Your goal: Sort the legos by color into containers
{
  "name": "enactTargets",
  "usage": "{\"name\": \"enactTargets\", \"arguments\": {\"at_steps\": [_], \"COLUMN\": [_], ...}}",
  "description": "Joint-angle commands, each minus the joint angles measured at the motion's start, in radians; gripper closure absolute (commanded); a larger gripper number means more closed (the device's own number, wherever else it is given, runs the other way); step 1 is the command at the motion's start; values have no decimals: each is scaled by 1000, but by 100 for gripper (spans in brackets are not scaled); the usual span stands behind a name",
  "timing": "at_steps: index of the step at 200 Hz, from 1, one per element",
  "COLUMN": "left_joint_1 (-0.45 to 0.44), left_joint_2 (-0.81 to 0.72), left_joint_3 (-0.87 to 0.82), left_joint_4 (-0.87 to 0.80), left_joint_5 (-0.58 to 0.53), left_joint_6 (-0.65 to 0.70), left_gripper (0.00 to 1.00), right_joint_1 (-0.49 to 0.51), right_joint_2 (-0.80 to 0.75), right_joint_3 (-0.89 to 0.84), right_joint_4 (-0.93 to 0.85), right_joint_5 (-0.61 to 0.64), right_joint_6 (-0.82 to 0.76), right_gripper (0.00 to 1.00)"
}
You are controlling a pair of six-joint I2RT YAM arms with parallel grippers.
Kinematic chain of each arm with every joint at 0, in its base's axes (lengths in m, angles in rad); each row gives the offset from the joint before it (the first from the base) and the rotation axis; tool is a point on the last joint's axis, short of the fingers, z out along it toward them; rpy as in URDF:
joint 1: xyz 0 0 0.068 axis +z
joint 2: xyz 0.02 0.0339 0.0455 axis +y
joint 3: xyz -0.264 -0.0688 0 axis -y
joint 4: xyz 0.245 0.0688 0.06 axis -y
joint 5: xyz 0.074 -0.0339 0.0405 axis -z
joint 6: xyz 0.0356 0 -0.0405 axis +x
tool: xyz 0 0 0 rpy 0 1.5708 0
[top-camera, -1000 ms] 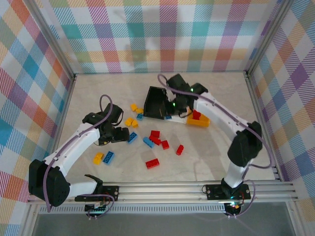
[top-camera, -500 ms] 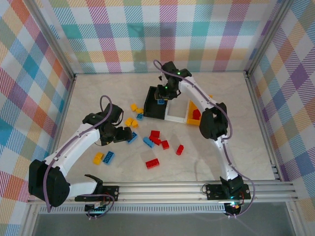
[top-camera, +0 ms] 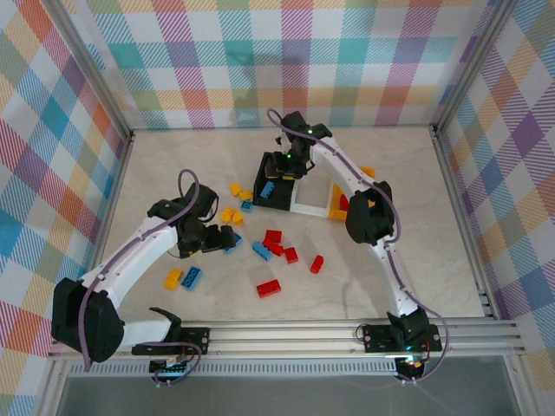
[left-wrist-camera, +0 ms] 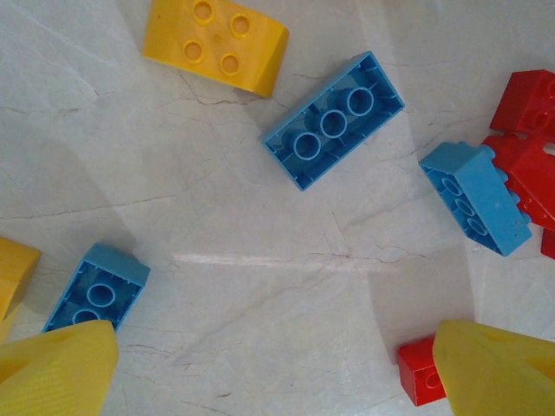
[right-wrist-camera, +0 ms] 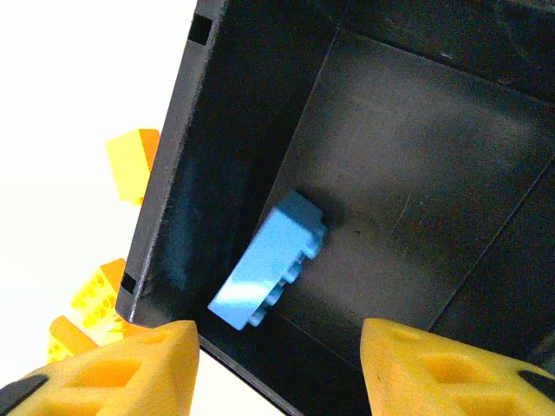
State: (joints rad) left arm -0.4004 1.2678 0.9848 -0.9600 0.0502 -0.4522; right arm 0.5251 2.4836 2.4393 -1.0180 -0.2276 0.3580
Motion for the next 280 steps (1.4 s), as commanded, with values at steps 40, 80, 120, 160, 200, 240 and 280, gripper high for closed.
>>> {"name": "enactTargets", "arguments": {"at_steps": [40, 80, 120, 160, 200, 240, 280], "left_joint_1": [6, -1, -64, -74, -74, -72, -66], "left_joint_2": [40, 94, 268, 453, 599, 686, 705], "left_joint_3": [-7, -4, 90, 210, 341, 421, 401], "left_joint_4": [59, 90, 93, 104, 87, 73, 76], "left_joint_5": [52, 50, 20, -18, -41, -62, -71], "left_joint_6": [41, 82, 160, 282, 347, 389, 398], "left_gripper": [7, 10, 11, 12, 12, 12, 16], "right_joint_1": [14, 30, 33, 40, 40, 41, 41], "right_joint_2": [-267, -573, -771, -879, -938, -941, -930], "right_joint_3": [-206, -651, -949, -1096, -1166, -1169, -1163], "right_joint_4": [7, 155, 223, 246, 250, 234, 232], "right_joint_5": [-45, -78, -92, -94, -78, -76, -81], "right_joint_6": [-19, 11, 63, 100, 118, 107, 108], "right_gripper": [44, 44, 44, 43, 43, 43, 43]}}
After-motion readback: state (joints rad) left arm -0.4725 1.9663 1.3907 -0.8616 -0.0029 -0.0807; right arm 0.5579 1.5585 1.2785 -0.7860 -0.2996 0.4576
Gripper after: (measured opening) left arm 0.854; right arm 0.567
